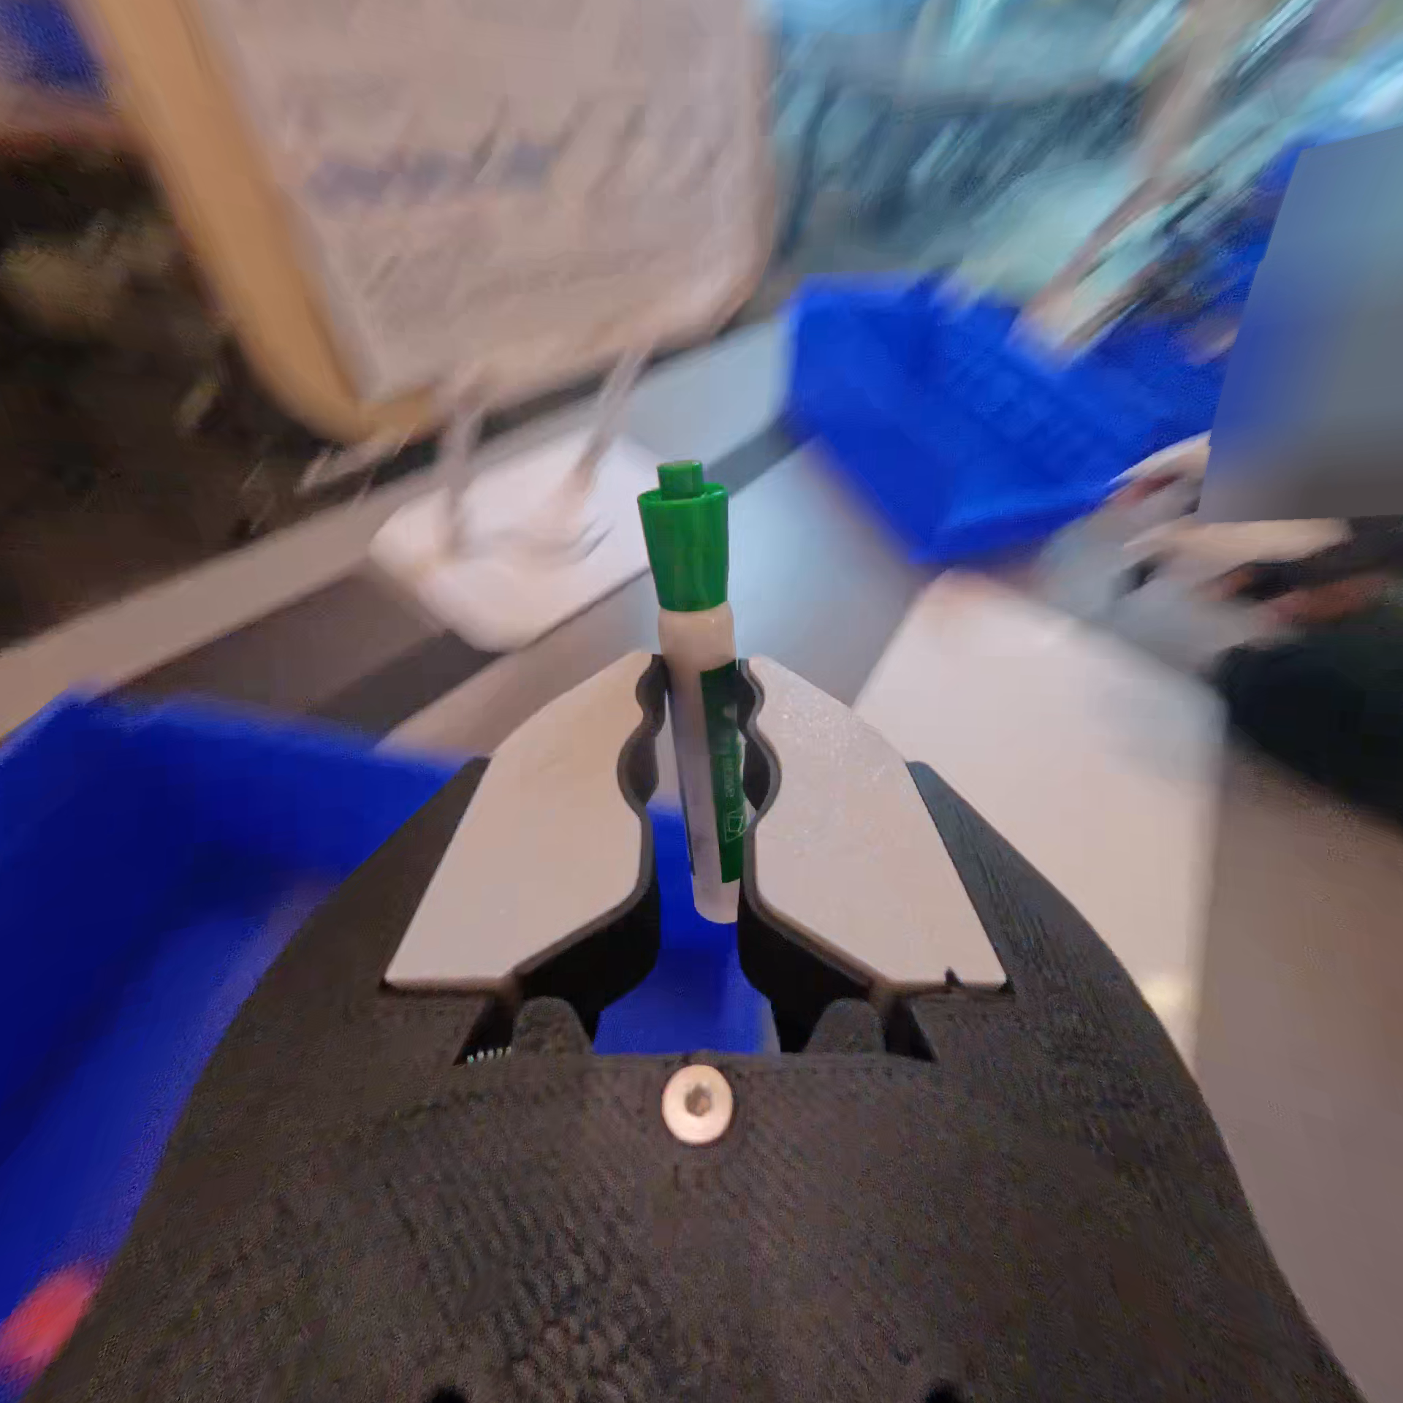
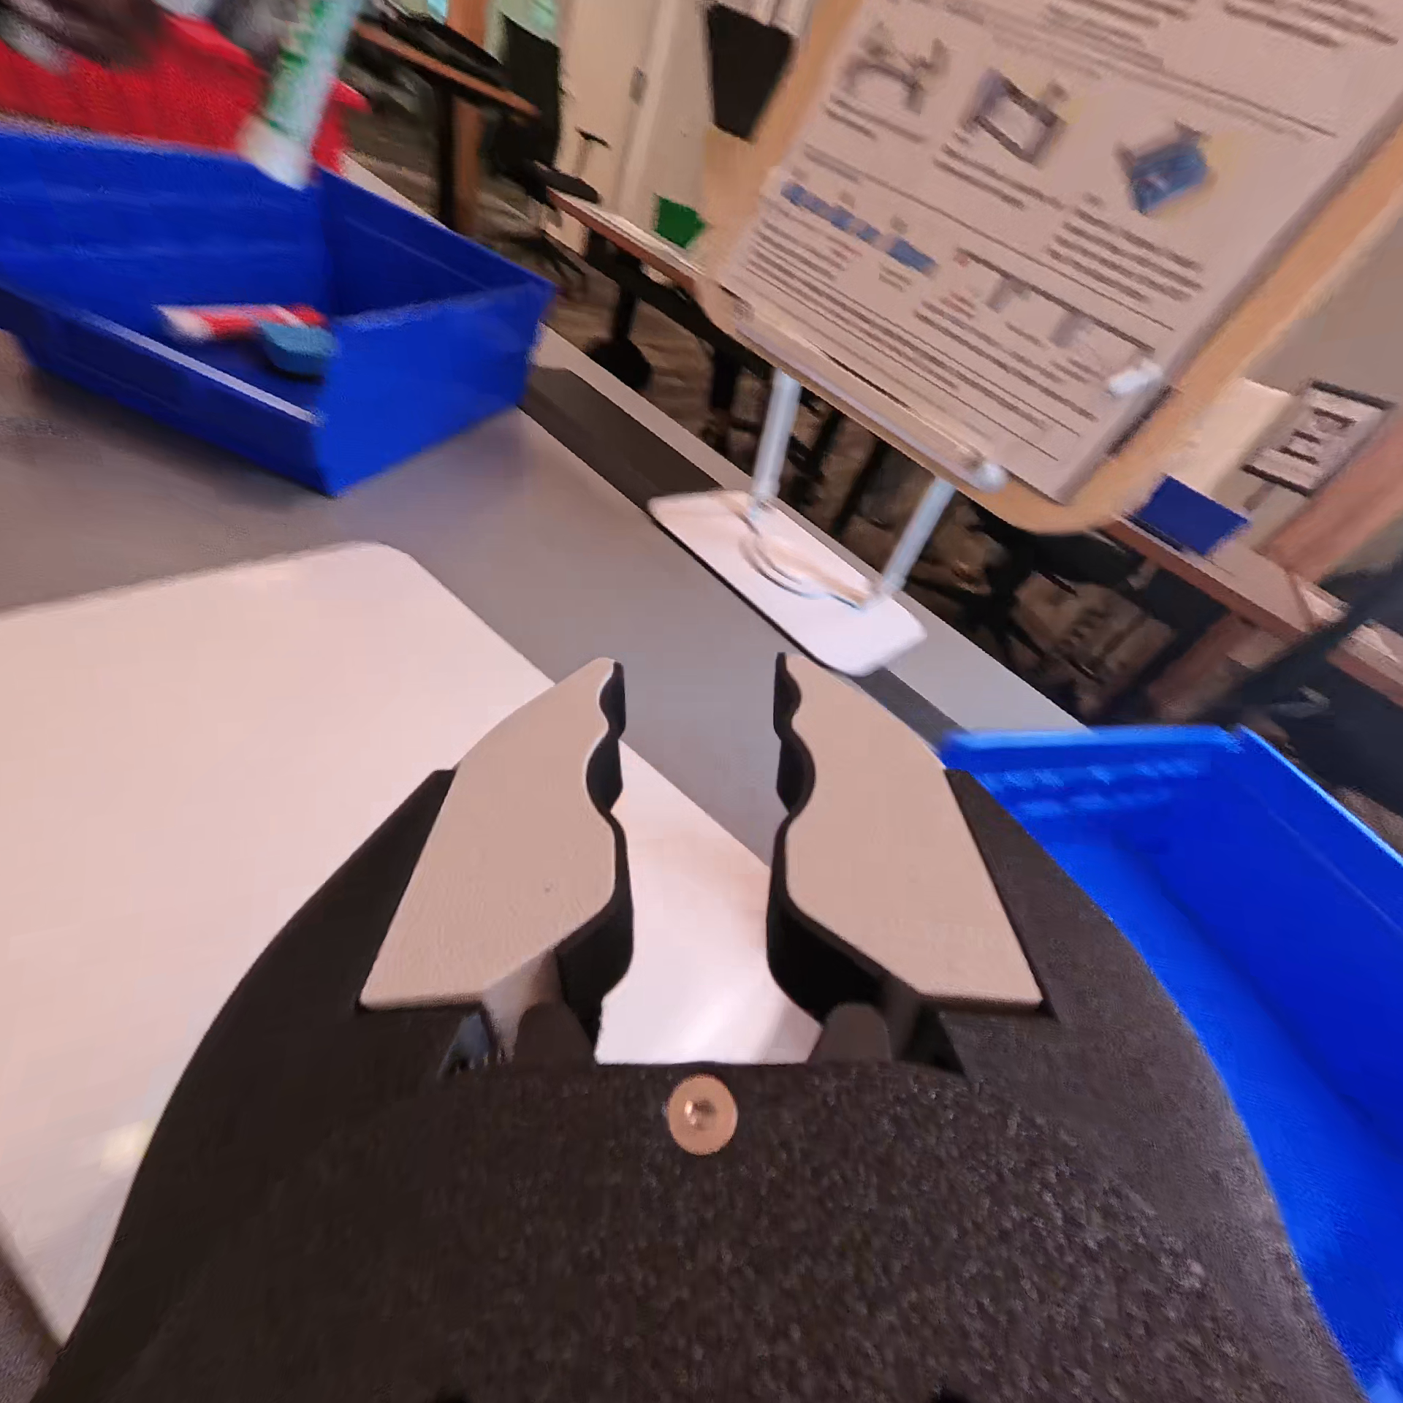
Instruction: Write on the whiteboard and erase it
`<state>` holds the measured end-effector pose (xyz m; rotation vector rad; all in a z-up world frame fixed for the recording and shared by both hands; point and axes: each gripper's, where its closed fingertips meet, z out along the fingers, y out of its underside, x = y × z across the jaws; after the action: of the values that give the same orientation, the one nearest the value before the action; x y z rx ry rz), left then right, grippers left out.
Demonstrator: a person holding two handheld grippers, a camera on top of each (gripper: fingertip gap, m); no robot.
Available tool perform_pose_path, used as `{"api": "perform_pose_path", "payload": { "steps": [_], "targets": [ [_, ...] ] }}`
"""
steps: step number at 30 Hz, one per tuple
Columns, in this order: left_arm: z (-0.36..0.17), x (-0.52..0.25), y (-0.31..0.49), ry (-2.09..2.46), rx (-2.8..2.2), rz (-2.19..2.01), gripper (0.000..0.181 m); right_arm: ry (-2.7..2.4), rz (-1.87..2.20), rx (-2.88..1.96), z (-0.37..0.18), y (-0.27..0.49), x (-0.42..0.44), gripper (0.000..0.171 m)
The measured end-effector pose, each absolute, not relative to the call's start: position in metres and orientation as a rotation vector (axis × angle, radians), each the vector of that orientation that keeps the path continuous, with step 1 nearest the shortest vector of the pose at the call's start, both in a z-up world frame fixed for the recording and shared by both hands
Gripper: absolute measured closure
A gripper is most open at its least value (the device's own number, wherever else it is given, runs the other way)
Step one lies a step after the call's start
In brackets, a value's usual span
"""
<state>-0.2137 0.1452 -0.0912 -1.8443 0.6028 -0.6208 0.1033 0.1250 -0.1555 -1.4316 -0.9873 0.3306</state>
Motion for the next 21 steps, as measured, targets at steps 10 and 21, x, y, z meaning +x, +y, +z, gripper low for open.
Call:
{"api": "perform_pose_path", "payload": {
  "steps": [10, 21],
  "targets": [
    [-0.061, -0.031, 0.060, 0.384, -1.282, -1.584, 0.163, -1.066, 0.659, -1.266, -0.122, 0.042, -0.039, 0.126],
    [-0.106, -0.035, 0.049, 0.318, -1.352, -1.786, 0.164, -1.148, 0.506, -1.077, -0.127, 0.045, -0.025, 0.133]
  ]
}}
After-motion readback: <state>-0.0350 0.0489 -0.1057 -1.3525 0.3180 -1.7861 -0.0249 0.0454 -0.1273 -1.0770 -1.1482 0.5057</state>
